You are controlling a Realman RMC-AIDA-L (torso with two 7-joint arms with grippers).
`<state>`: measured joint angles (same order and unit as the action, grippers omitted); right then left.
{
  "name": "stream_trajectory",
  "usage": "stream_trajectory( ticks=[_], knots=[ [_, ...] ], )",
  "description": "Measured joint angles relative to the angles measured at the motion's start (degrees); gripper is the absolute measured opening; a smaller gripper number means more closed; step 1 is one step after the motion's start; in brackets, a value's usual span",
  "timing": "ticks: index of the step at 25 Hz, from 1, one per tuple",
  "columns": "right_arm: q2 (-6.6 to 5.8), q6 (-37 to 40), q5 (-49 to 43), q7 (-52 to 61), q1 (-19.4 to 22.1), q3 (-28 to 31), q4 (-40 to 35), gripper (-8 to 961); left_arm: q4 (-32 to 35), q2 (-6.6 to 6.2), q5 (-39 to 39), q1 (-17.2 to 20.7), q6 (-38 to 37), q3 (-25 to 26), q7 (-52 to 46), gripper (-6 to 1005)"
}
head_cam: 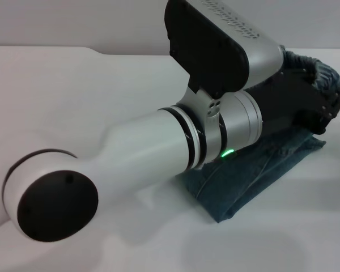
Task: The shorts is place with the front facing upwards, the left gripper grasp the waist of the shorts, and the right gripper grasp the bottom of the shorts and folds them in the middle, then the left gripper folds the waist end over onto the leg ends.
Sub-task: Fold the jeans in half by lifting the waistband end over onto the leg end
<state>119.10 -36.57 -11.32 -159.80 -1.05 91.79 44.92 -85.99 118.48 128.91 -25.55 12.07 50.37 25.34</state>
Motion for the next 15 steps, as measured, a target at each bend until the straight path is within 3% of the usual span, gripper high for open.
stream_trajectory(
  ticks=[5,10,15],
  knots=[
    [-0.01,-0.18,-0.05,0.16,0.45,-0.25,0.26,0,2.31,0.01,0.0,-1.05,-3.71,-1.39,-0.01,306],
    [0.02,-1.28,-0.14,0.27,1.45,-0.32,0.85,0,5.65,0.08,0.01,-2.93,-7.61,-3.23,-0.24,572],
    [0.1,-1.97,-0.14,0.38,2.09,-0.73,1.31,0,7.12,0.17,-0.74,-5.6,-3.65,-3.05,-0.96,668]
  ],
)
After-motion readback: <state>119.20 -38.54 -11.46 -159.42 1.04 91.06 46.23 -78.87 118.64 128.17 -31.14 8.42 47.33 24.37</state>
